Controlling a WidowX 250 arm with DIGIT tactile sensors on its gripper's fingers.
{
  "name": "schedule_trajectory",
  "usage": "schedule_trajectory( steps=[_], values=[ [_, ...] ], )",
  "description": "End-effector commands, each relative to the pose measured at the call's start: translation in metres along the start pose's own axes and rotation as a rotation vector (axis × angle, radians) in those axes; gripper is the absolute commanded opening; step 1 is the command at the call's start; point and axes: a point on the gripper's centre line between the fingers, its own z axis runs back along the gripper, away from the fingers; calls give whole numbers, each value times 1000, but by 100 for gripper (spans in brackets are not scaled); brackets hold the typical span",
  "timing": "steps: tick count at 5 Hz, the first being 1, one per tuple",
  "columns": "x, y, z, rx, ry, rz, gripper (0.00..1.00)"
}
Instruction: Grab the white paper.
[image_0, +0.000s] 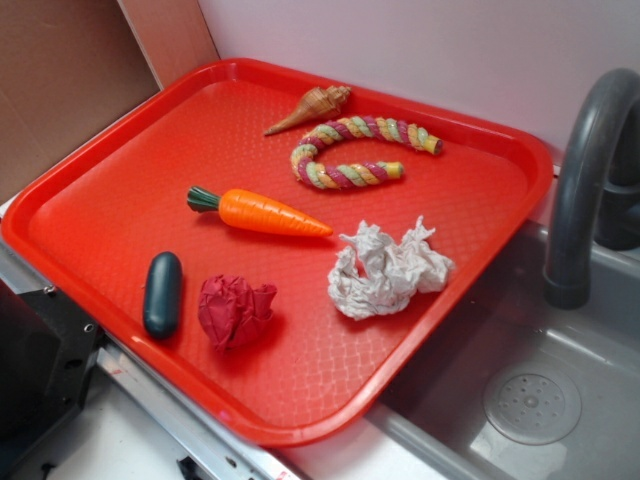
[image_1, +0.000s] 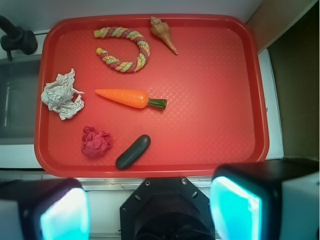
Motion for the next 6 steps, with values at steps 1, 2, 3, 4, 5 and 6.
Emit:
schedule_trajectory(
  steps=[1, 2, 3, 4, 5, 6],
  values=[
    [0, 0, 0, 0, 0, 0, 100],
    [31, -24, -13, 39, 19, -256, 100],
    [54, -65, -33, 63, 62, -511, 100],
    [55, -109, -56, 125, 92, -769, 100],
    [58, -144, -95, 205, 162, -1031, 100],
    [65, -152, -136, 259, 228, -1218, 100]
  ],
)
